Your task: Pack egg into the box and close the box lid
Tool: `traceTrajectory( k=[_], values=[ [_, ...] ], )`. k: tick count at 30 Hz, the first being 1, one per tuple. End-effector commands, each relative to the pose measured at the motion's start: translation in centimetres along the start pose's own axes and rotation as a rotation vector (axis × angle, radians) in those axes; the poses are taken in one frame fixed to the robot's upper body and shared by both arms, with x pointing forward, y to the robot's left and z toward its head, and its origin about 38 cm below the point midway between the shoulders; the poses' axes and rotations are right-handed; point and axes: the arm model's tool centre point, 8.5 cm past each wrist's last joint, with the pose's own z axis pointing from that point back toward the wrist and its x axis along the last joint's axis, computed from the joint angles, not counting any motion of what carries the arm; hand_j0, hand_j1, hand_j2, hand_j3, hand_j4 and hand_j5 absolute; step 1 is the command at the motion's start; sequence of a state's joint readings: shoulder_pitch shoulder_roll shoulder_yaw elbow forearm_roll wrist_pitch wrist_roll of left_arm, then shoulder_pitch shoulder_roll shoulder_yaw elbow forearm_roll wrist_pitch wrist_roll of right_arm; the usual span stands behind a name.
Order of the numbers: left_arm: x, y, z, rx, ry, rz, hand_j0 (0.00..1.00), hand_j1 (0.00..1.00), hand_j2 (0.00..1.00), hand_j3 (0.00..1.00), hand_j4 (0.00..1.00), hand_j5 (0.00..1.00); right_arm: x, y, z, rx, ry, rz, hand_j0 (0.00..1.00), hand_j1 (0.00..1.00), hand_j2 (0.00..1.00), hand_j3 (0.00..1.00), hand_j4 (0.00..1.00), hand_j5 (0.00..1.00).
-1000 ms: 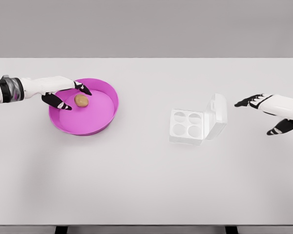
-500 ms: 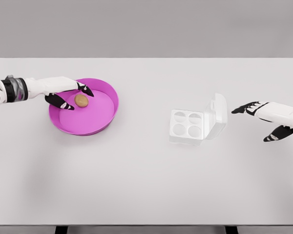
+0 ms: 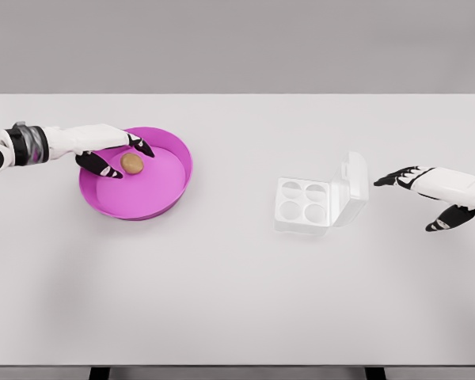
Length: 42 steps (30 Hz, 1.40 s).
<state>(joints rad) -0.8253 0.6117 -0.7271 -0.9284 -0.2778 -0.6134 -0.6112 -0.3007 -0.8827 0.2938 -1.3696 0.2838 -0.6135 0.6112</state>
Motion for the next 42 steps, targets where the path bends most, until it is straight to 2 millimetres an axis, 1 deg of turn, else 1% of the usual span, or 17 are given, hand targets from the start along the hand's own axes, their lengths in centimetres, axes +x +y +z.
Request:
traceTrajectory(
  k=[1,8,19,23,32,37,42],
  values=[
    [-0.06,0.07,0.06,0.003,0.003,0.002,0.76,0.76,0.76,0.76,0.76,0.76,-0.04,-0.1,0.1,-0.004,0.001,-0.005,1.0,1.0,1.0,1.0,1.0,1.0],
    [0.0,0.15,-0.02,0.002,0.005,-0.005,0.76,0.76,0.76,0.76,0.76,0.76,-0.01,0.27,0.04,0.001,0.0,-0.01,1.0,1.0,1.0,1.0,1.0,1.0],
    [0.0,0.07,-0.1,-0.005,0.01,-0.014,0.75,0.75,0.75,0.75,0.75,0.75,0.13,0.31,-0.17,-0.002,-0.006,-0.012,1.0,1.0,1.0,1.0,1.0,1.0],
    [0.31,0.01,-0.61,-0.008,0.002,-0.017,0.75,0.75,0.75,0.75,0.75,0.75,0.13,0.31,-0.17,-0.002,-0.006,-0.012,1.0,1.0,1.0,1.0,1.0,1.0],
    [0.19,-0.19,-0.71,-0.016,0.008,-0.017,0.75,0.75,0.75,0.75,0.75,0.75,0.13,0.31,-0.17,-0.002,-0.006,-0.012,1.0,1.0,1.0,1.0,1.0,1.0],
    [-0.24,-0.48,-0.58,-0.02,0.019,-0.005,0.75,0.75,0.75,0.75,0.75,0.75,0.16,0.4,-0.22,-0.001,-0.007,-0.014,1.0,1.0,1.0,1.0,1.0,1.0],
    [-0.24,-0.48,-0.58,-0.02,0.019,-0.005,0.73,0.73,0.73,0.73,0.73,0.73,0.18,0.57,-0.18,0.002,-0.007,-0.015,1.0,1.0,1.0,1.0,1.0,1.0]
  ],
)
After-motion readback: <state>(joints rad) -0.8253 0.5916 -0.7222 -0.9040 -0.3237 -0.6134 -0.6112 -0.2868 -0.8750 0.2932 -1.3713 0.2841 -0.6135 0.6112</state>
